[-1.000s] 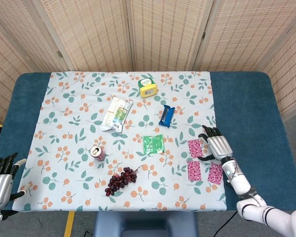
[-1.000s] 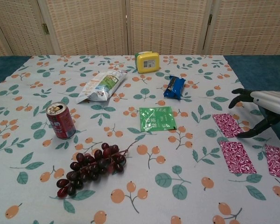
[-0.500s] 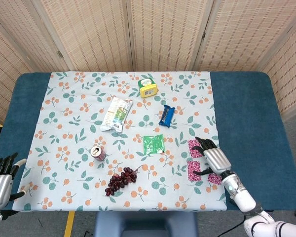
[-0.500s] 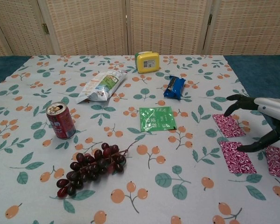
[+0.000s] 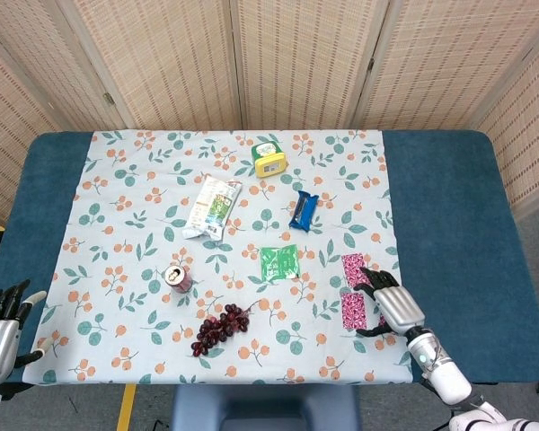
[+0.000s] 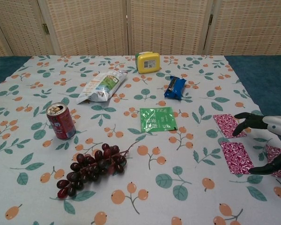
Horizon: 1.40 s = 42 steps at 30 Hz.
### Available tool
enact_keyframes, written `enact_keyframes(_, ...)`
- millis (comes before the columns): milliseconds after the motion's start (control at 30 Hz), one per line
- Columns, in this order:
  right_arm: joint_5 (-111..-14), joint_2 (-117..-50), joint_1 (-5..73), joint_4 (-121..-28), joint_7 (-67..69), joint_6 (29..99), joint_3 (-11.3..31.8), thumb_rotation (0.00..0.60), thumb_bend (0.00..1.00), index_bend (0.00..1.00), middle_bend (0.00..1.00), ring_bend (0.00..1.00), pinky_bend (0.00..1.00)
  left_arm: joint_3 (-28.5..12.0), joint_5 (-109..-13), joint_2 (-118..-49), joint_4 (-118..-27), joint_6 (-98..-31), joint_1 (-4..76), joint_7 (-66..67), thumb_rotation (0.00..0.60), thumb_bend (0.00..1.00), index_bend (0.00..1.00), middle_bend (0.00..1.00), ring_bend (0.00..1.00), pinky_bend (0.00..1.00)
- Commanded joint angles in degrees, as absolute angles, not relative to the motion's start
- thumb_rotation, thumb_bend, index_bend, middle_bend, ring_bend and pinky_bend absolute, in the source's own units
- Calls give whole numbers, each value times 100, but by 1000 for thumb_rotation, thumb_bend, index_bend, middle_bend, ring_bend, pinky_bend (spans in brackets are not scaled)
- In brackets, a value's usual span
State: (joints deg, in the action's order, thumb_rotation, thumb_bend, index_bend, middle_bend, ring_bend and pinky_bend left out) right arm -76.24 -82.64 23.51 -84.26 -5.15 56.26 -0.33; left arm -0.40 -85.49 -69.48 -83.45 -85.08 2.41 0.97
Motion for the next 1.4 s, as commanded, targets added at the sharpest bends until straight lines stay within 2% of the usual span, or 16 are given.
enact_keyframes(33, -7574, -8309, 2370, -8389, -559, 5591, -7, 446, 145, 224, 32, 0, 0, -40, -8541, -6951, -8318, -8515, 228, 72, 600, 274, 220, 68, 85, 0)
enact_keyframes(933, -7515, -8610, 2461, -8074, -847, 5451, -14, 444, 145, 224, 35, 0, 0, -36, -8541, -7008, -8154, -8504, 202, -93, 600, 274, 220, 67, 85, 0)
enact_keyframes(1100, -7526, -8617, 2431, -8072, -860, 5494, -30, 445, 146, 275, 44, 0, 0, -36, -8532, -7027, -8113, -8491, 200, -125, 600, 274, 220, 68, 85, 0)
enact_keyframes(1167, -7545, -8627, 2409, -8069, -850, 5539, -33, 457, 145, 306, 51, 0, 0, -34, -8544, -7035, -8098, -8496, 200, -140, 600, 274, 220, 68, 85, 0)
enact_keyframes(1300, -7532, -8605, 2371, -8112, -886, 5601, -32, 521, 146, 340, 60, 0, 0, -8, -8632, -7036, -8020, -8514, 212, -239, 600, 275, 220, 68, 85, 0)
enact_keyframes(1400, -7512, -8580, 2333, -8166, -899, 5672, -14, 535, 146, 354, 62, 0, 0, -4, -8641, -7046, -7986, -8519, 209, -272, 600, 274, 220, 68, 85, 0)
